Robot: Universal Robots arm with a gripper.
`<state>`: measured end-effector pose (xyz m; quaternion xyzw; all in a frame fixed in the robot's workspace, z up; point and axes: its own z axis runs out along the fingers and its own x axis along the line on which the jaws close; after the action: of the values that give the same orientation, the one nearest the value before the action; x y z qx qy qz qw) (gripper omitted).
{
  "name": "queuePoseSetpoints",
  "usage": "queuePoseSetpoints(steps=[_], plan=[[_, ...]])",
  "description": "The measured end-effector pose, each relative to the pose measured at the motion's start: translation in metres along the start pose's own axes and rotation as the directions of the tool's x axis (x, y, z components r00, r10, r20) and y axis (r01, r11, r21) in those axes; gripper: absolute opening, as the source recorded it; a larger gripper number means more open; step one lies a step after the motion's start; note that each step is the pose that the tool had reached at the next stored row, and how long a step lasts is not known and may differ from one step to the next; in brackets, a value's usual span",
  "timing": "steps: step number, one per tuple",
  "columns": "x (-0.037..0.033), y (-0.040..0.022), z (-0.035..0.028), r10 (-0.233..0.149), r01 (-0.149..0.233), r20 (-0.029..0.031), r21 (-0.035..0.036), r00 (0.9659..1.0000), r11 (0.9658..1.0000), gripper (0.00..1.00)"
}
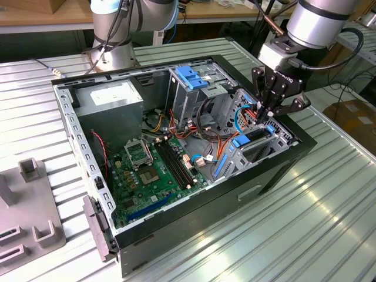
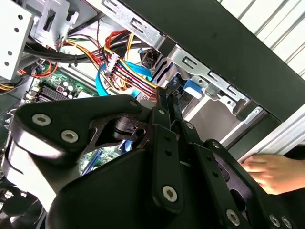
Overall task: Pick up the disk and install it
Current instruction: 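Insert the first disk wire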
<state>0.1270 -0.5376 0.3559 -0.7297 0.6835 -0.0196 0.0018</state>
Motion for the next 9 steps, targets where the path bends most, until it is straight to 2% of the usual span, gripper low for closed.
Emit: queuePoseSetpoints(steps=[3,9], plan=[[0.0059,0.0007,0.0010,0.000,0.000,0.0032,0.0002,1.0000,1.0000,0.16],[0.0066,0.0009,0.0009,0.000,0.000,0.0030,0.0002,1.0000,1.0000,0.16]])
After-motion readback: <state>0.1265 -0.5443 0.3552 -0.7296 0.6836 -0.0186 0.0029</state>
